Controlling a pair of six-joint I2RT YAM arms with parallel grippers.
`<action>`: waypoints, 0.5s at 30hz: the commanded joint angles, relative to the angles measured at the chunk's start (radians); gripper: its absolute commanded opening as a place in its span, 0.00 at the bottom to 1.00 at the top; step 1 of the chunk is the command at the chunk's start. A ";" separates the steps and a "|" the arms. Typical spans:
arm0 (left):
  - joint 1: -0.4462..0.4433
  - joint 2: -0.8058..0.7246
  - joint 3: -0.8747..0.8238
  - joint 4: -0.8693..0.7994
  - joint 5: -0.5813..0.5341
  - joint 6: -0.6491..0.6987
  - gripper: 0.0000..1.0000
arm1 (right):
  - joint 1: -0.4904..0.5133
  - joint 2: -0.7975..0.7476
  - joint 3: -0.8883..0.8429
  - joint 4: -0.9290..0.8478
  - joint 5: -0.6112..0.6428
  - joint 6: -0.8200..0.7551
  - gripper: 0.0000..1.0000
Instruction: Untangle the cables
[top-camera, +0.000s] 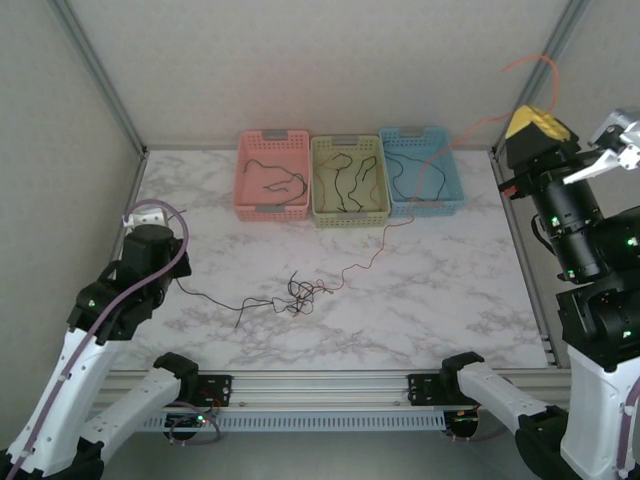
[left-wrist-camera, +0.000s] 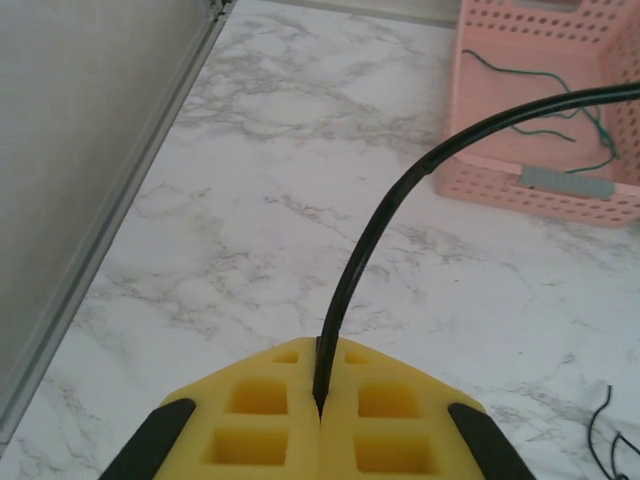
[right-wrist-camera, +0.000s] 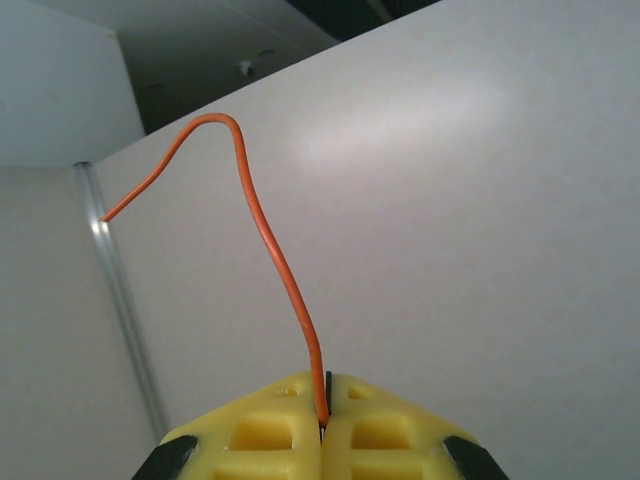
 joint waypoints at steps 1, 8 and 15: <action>-0.003 0.007 -0.012 -0.021 -0.089 0.026 0.00 | -0.001 0.017 0.053 -0.055 0.151 -0.074 0.00; -0.001 0.009 -0.003 -0.018 -0.062 0.028 0.00 | -0.002 0.002 -0.043 -0.078 0.151 -0.058 0.00; -0.002 0.021 -0.002 0.031 0.067 0.001 0.00 | -0.002 0.024 -0.329 -0.127 0.050 0.031 0.00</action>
